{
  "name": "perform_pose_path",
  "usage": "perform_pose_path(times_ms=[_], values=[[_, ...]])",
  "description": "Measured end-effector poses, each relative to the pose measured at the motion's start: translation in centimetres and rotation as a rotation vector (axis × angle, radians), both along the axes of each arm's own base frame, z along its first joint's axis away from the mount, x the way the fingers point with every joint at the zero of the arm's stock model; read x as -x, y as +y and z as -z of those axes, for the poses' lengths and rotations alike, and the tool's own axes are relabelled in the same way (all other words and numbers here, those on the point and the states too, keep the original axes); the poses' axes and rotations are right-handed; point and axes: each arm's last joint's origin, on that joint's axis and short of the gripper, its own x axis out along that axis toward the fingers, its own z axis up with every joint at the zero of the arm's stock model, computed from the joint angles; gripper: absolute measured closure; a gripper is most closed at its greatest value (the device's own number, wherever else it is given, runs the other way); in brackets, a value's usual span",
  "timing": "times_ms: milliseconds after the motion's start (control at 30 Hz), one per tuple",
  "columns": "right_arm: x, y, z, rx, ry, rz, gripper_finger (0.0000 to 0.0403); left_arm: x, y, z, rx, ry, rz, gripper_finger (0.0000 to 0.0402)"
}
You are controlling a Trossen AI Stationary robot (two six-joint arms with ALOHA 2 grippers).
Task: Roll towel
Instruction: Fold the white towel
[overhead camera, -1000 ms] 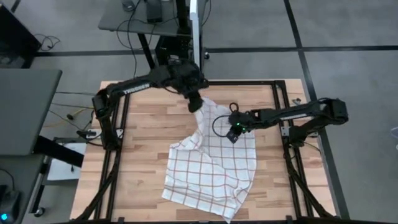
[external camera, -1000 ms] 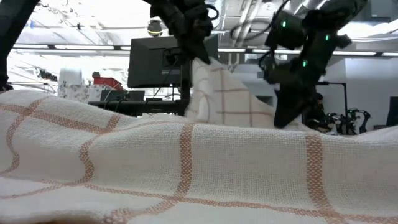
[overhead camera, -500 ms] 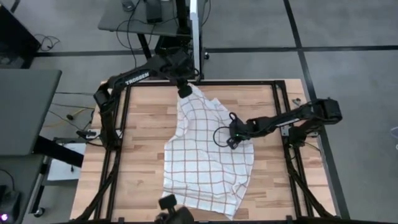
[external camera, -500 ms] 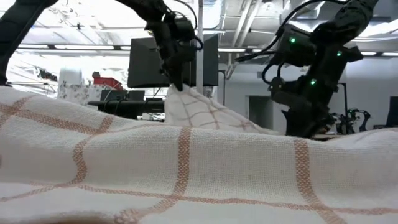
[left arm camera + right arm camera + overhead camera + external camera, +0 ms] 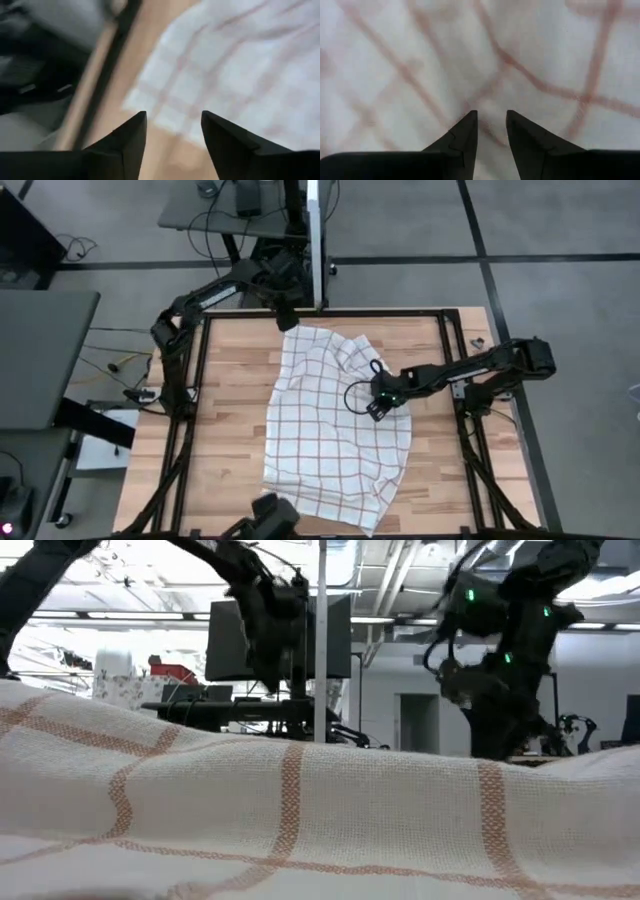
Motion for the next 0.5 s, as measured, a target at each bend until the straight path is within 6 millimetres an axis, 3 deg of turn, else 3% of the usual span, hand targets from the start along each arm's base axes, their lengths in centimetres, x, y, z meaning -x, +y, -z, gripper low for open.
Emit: perform_pose_path(times_ms=[67,133,333,500], values=[[-0.1,-0.4,-1.7,0.034,-0.069,-0.021,0.0305,-0.4,-1.7,0.0,0.101,-0.049,0.034,0.0223],[0.3,-0.8,-2.3,0.058,-0.081,-0.023,0.0305,-1.1,-3.4,1.3,0.152,-0.014,0.065,0.0227],[1.3,-3.9,-2.5,0.105,-0.062,0.076,0.0305,-3.0,-6.9,8.5,0.203,-0.011,0.08,0.024],[1.3,-7.5,-1.5,0.038,-0.077,0.148,0.0305,-1.8,-8.2,13.5,0.281,0.033,-0.015,0.0244]])
